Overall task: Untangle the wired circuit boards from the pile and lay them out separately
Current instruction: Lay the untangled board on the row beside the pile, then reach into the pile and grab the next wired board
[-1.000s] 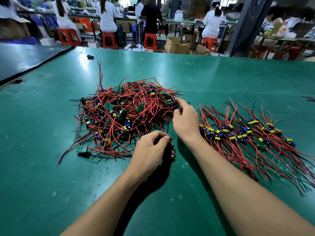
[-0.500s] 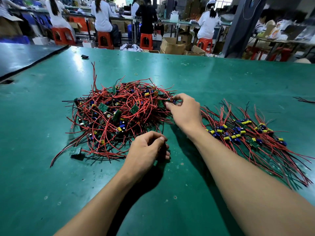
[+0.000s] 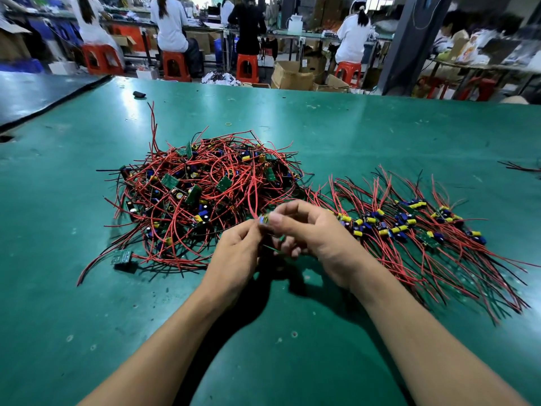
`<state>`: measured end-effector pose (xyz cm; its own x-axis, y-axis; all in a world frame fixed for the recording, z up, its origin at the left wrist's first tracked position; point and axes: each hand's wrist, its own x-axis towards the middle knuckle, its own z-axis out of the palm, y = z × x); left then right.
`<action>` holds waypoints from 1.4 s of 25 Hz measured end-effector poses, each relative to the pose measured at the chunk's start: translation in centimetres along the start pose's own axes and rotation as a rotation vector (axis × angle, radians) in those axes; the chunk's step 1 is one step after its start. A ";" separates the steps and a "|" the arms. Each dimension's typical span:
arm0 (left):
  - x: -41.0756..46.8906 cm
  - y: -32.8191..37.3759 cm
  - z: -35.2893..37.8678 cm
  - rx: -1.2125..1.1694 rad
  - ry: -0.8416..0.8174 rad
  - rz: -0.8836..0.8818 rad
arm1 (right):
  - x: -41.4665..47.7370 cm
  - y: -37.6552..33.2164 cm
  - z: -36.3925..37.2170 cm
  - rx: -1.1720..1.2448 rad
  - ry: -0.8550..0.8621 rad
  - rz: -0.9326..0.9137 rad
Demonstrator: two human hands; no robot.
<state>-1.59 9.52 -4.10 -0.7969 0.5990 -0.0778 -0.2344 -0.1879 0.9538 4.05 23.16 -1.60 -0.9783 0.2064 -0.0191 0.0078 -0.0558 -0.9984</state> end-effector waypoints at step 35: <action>-0.7 0.4 0.2 0.307 -0.133 0.022 | -1.1 1.4 -1.8 -0.140 0.180 -0.162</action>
<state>-1.02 9.18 -3.61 -0.7153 0.6978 -0.0374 -0.0236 0.0294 0.9993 5.51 24.56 -3.11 -0.9165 0.3730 0.1449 -0.1051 0.1250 -0.9866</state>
